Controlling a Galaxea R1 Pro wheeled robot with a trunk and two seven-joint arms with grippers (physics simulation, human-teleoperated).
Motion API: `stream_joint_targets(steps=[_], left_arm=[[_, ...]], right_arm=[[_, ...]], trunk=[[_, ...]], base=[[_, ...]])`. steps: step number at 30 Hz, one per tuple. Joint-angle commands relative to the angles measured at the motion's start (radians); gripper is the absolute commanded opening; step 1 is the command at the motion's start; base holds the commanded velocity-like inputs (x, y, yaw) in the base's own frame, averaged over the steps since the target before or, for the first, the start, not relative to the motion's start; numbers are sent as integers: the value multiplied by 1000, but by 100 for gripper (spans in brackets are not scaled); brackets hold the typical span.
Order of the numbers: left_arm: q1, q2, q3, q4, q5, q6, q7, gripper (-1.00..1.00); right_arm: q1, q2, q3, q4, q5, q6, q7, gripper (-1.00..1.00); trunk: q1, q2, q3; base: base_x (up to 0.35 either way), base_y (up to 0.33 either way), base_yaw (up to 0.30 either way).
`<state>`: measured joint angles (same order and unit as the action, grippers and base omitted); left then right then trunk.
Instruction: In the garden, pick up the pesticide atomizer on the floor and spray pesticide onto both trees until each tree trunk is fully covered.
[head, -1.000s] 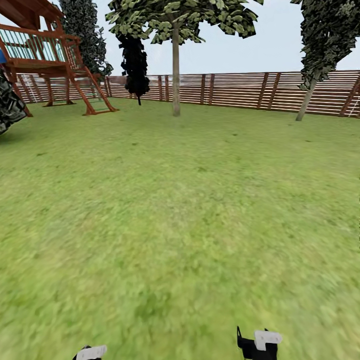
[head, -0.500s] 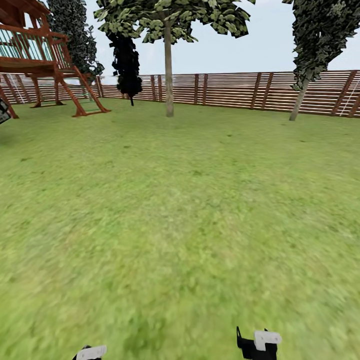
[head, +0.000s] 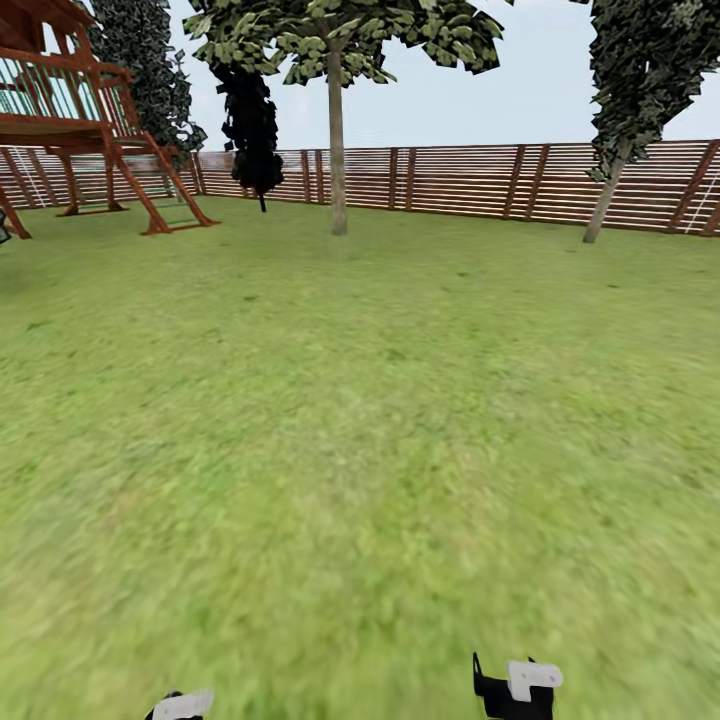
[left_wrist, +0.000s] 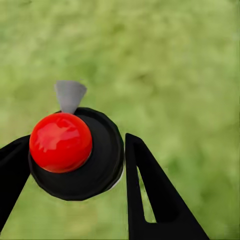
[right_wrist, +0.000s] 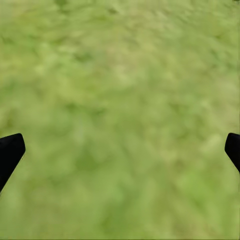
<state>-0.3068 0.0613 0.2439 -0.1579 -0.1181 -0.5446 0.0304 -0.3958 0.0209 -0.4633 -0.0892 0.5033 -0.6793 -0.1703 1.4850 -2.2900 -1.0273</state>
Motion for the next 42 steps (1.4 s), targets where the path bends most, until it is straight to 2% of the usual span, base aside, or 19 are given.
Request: stream_joint_targets(steps=[1, 42], left_arm=[[0, 0, 0, 0, 0, 0, 0, -100], [0, 0, 0, 0, 0, 0, 0, -100]], right_arm=[[0, 0, 0, 0, 0, 0, 0, 100], [0, 1, 0, 0, 0, 0, 0, 100]], trunk=[[0, 0, 0], [0, 0, 0]], base=[[339, 0, 0], [339, 0, 0]])
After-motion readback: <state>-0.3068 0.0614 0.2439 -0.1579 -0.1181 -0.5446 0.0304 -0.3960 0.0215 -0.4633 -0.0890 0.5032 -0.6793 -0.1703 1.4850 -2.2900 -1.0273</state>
